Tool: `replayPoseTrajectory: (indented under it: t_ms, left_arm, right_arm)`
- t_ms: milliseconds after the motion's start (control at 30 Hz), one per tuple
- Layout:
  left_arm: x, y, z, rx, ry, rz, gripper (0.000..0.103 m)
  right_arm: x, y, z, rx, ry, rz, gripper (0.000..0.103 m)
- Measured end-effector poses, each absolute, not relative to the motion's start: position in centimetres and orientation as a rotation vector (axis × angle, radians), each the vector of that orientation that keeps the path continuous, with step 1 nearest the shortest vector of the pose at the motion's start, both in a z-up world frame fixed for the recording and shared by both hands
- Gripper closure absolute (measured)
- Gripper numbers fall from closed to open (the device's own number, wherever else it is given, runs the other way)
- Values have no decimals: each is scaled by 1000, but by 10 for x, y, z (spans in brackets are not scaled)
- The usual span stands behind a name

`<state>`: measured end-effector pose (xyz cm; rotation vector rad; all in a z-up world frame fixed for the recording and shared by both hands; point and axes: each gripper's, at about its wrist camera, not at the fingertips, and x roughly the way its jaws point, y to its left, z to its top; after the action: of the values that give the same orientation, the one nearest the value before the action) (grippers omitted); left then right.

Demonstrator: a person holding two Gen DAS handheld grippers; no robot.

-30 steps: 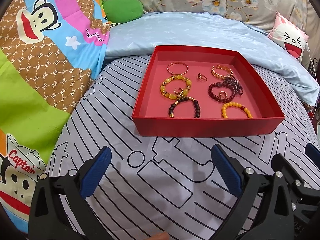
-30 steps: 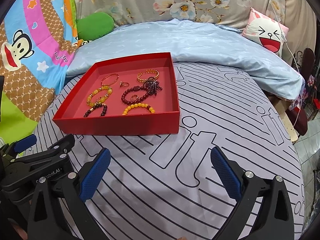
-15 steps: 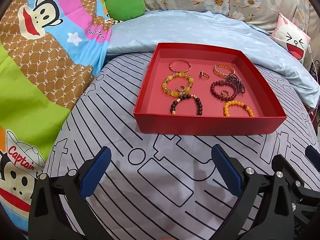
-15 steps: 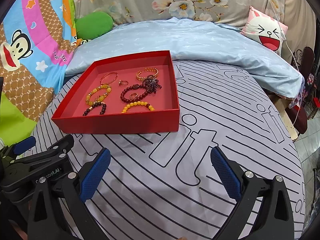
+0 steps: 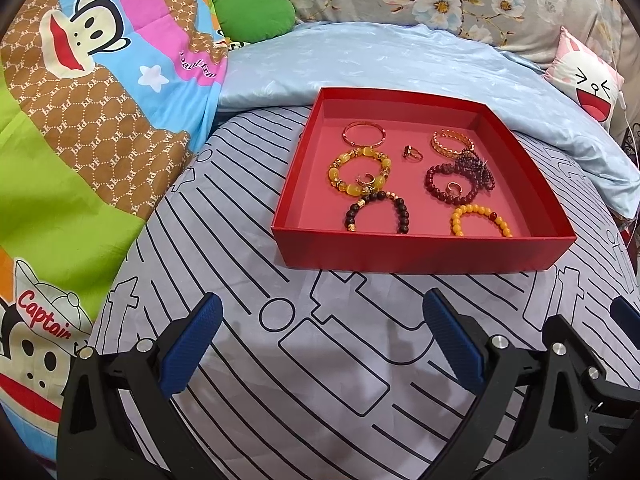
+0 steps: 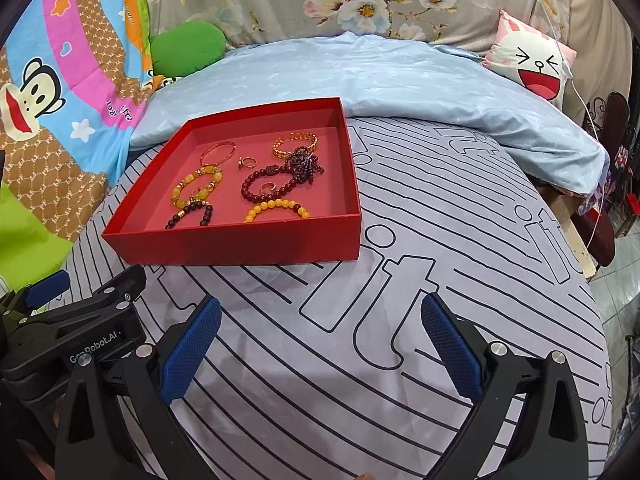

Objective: Organize jewelry

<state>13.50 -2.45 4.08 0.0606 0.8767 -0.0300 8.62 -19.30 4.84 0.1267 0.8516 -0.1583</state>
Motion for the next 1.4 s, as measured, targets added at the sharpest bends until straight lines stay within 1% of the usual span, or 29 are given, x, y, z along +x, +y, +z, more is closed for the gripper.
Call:
replayPoseTrajectory:
  t_ms: [1400]
  left_arm:
    - [136, -22, 43, 65, 871, -27, 7]
  right_arm:
    - [87, -193, 48, 128, 852, -158, 6]
